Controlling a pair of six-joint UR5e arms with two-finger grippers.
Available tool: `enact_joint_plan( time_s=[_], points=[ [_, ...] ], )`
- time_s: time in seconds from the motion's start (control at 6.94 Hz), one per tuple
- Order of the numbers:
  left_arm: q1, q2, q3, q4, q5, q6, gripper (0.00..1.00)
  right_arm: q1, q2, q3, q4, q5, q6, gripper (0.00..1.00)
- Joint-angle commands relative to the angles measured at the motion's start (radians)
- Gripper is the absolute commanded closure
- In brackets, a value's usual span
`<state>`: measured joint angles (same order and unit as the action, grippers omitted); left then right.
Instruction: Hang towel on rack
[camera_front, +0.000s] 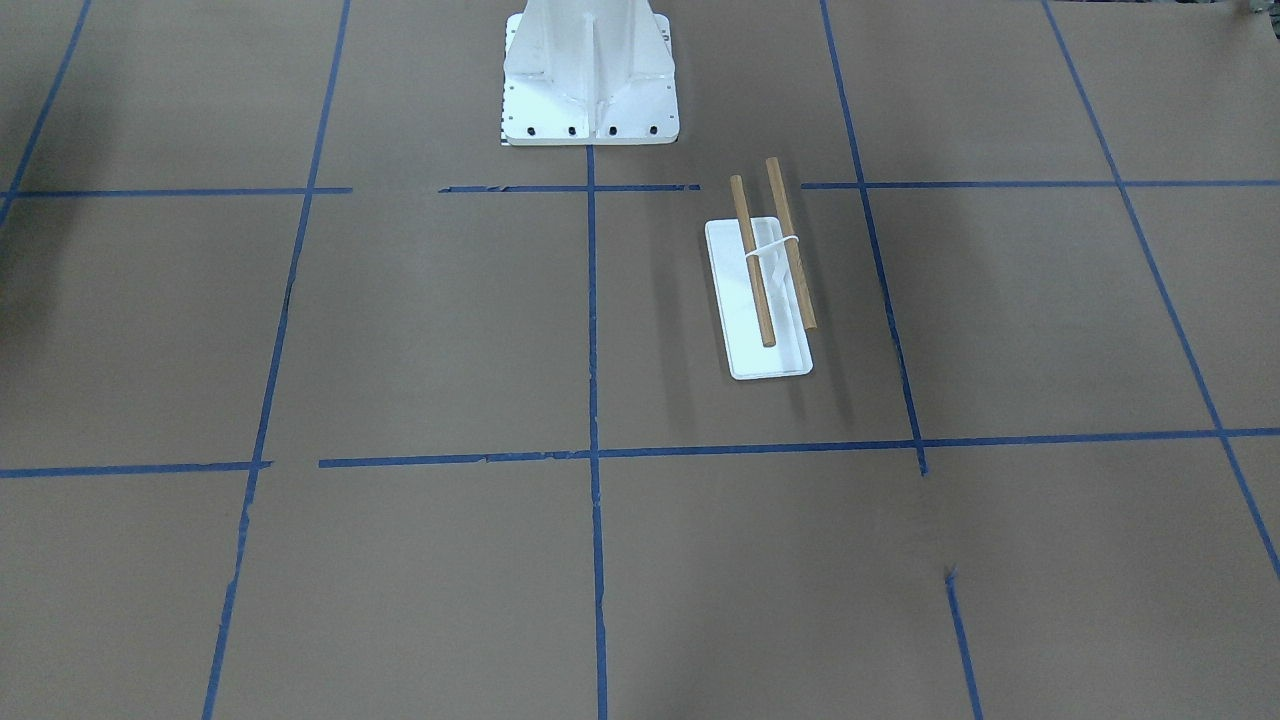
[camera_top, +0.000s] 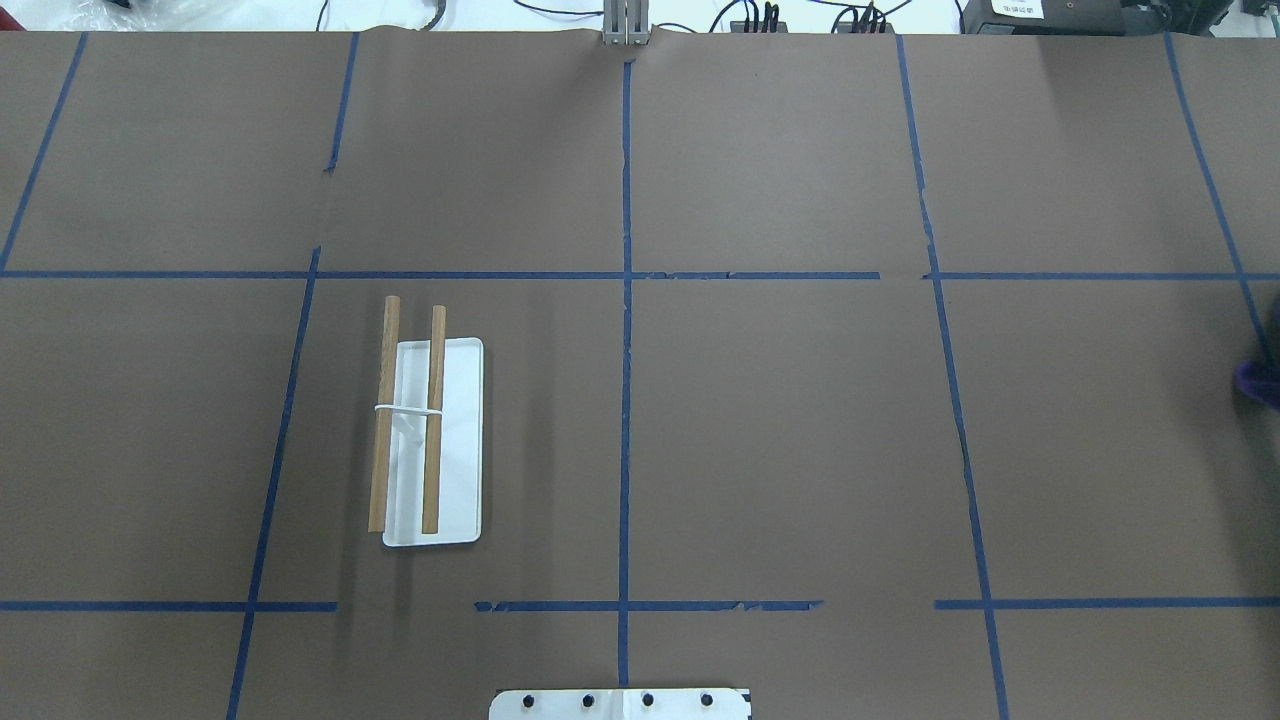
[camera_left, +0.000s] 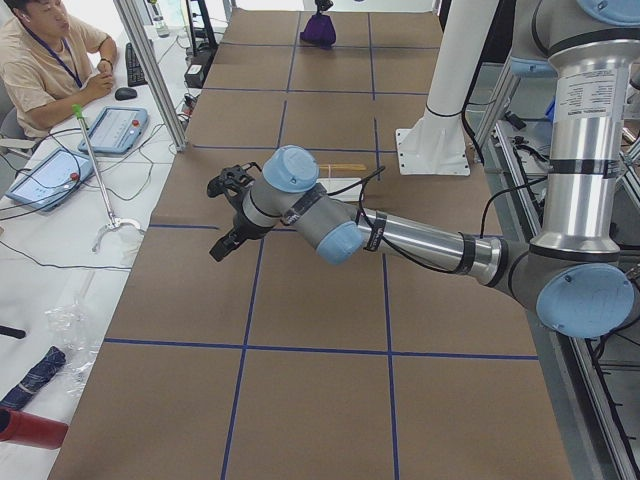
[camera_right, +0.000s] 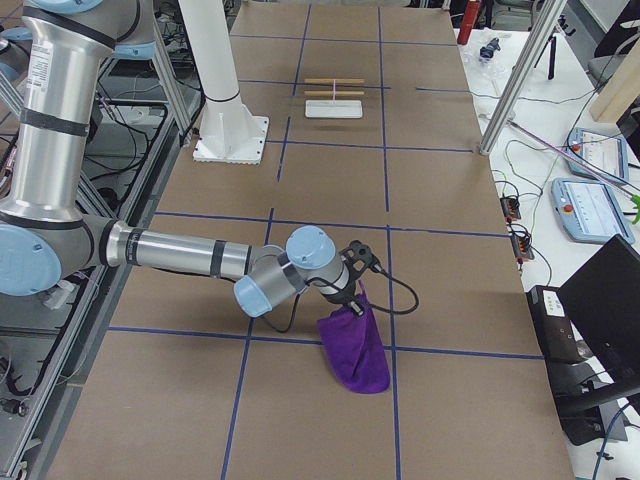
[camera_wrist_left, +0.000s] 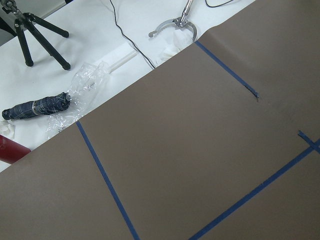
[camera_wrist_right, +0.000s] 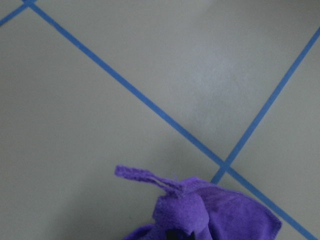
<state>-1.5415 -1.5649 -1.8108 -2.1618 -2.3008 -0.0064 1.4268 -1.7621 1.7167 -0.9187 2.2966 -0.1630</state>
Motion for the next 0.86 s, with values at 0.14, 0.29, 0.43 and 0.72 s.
enact_joint_plan(
  time_s=[0.14,0.29,0.43,0.72],
  points=[
    [0.108,-0.036,-0.016,-0.052,0.006,-0.223,0.00,-0.162,0.229,0.246,-0.278,0.018,0.350,1.00],
    [0.142,-0.079,-0.018,-0.049,0.009,-0.335,0.00,-0.249,0.312,0.260,-0.279,0.006,0.462,1.00],
    [0.185,-0.113,-0.016,-0.046,0.009,-0.436,0.00,-0.352,0.367,0.282,-0.279,-0.079,0.474,1.00],
    [0.308,-0.214,-0.018,-0.038,0.009,-0.742,0.00,-0.527,0.513,0.287,-0.287,-0.201,0.480,1.00]
  ],
)
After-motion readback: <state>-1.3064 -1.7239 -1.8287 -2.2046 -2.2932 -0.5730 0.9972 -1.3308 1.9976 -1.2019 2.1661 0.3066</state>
